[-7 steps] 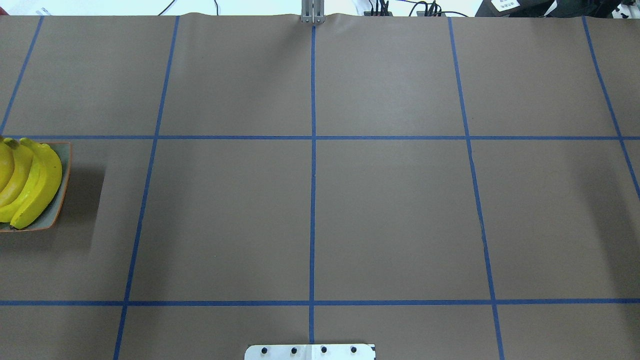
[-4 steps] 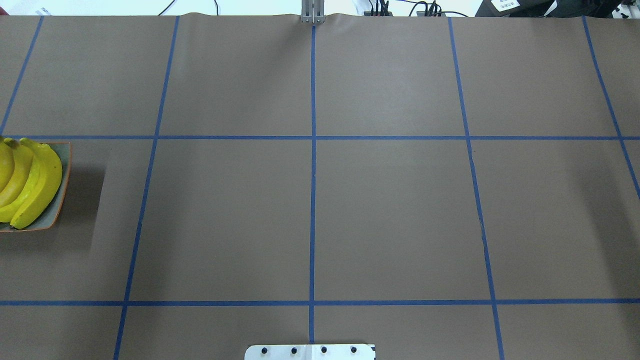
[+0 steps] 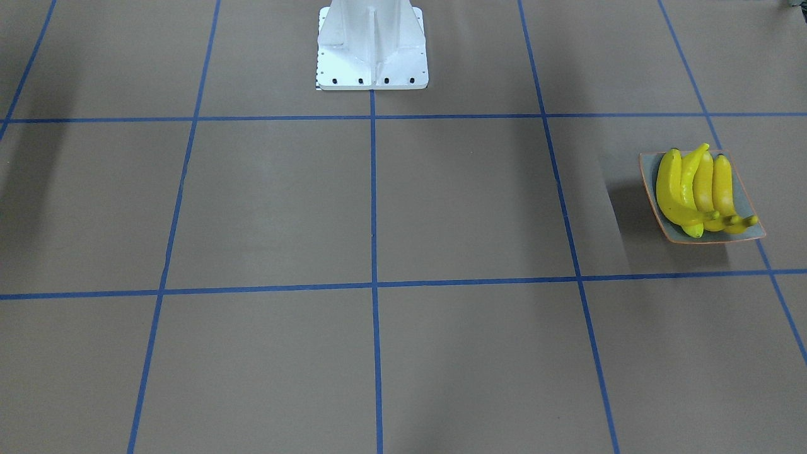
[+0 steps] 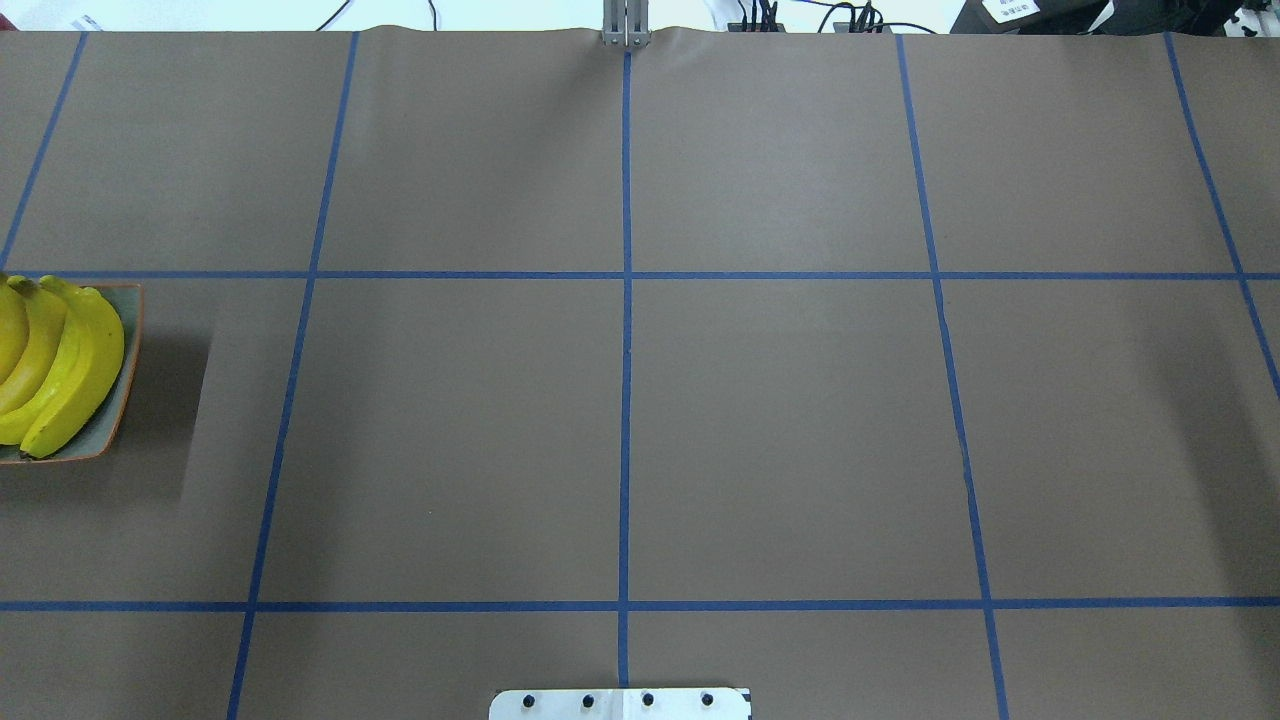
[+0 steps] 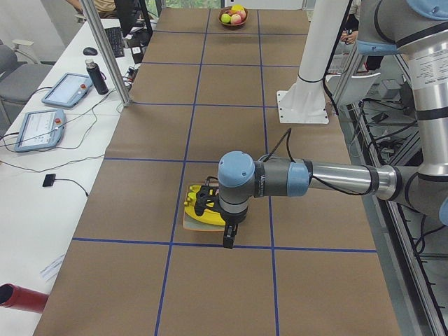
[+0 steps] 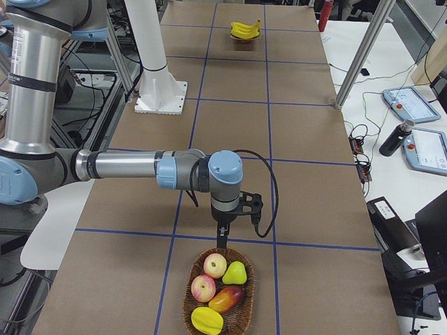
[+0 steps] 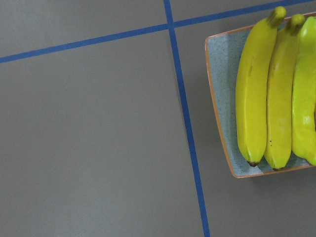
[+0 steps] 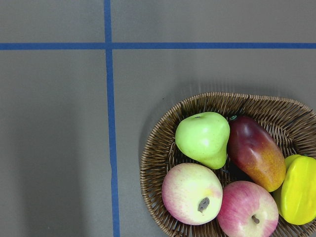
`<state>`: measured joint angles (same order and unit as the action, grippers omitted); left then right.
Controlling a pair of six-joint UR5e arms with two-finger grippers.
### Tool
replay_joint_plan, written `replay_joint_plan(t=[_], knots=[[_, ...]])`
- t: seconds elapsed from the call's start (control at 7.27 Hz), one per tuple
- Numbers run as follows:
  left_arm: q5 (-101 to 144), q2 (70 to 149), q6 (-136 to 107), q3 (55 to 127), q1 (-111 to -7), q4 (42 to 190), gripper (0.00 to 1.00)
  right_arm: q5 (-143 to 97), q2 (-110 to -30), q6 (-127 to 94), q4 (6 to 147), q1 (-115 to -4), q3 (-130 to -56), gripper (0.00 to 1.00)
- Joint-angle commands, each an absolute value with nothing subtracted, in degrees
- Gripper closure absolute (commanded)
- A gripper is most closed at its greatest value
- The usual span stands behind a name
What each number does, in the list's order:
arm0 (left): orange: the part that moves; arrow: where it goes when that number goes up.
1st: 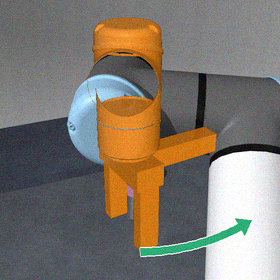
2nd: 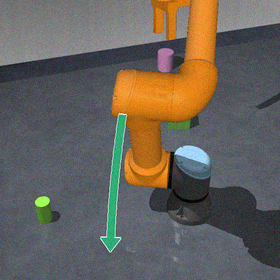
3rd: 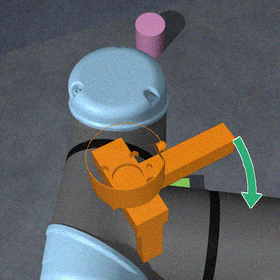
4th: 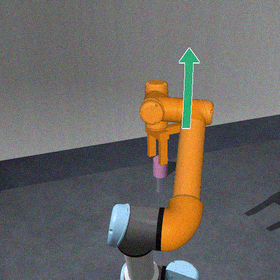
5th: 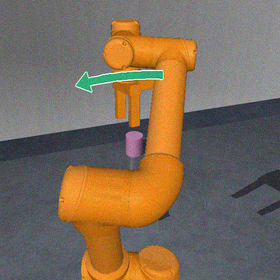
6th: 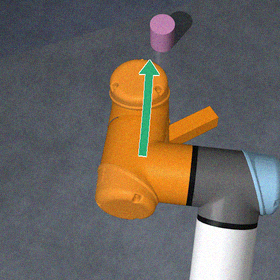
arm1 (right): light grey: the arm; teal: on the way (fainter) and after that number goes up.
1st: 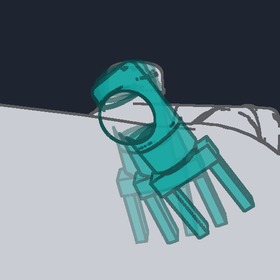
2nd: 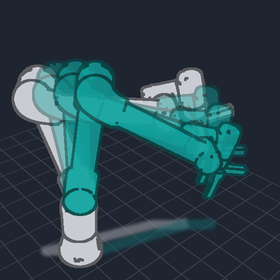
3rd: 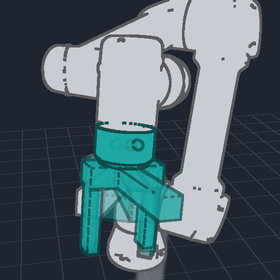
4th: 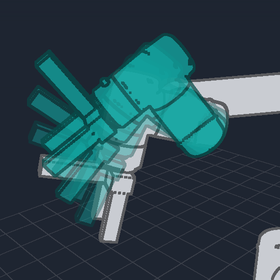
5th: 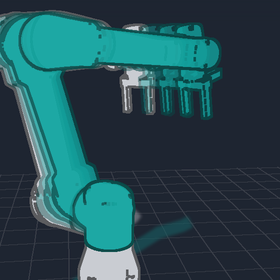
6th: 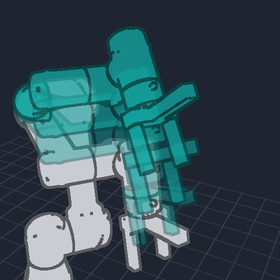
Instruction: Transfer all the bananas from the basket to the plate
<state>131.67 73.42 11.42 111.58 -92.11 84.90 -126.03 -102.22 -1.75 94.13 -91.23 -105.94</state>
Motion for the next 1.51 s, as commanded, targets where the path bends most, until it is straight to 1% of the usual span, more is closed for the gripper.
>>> replay_joint_plan(t=[0.0, 1.37], knots=[[131.57, 73.39, 11.34, 111.53, -92.11, 84.9, 0.0, -126.21, -102.3, -1.76, 94.3, -91.23, -106.0, 0.0], [131.57, 73.21, 11.34, 111.53, -92.11, 84.9, 0.0, -126.21, -103.18, -1.67, 94.13, -91.23, -106.08, 0.0]])
